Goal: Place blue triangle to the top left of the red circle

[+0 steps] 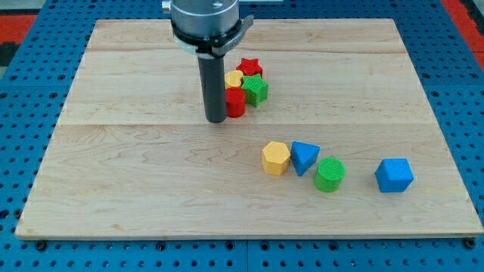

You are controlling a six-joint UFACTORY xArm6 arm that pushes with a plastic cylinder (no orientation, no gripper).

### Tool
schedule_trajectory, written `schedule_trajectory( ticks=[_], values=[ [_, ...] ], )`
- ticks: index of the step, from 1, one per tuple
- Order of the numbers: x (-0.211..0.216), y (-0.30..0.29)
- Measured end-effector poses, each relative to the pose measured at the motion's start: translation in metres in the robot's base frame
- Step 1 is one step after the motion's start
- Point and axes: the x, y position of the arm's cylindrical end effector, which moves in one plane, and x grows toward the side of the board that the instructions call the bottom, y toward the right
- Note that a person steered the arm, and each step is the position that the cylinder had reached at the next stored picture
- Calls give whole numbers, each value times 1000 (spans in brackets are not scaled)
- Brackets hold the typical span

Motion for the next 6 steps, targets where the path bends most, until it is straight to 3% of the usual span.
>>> schedule_trajectory(
  ticks=[2, 3, 4, 6],
  values=[
    [117, 13],
    [114, 108],
    [87, 131],
    [41, 88]
  ],
)
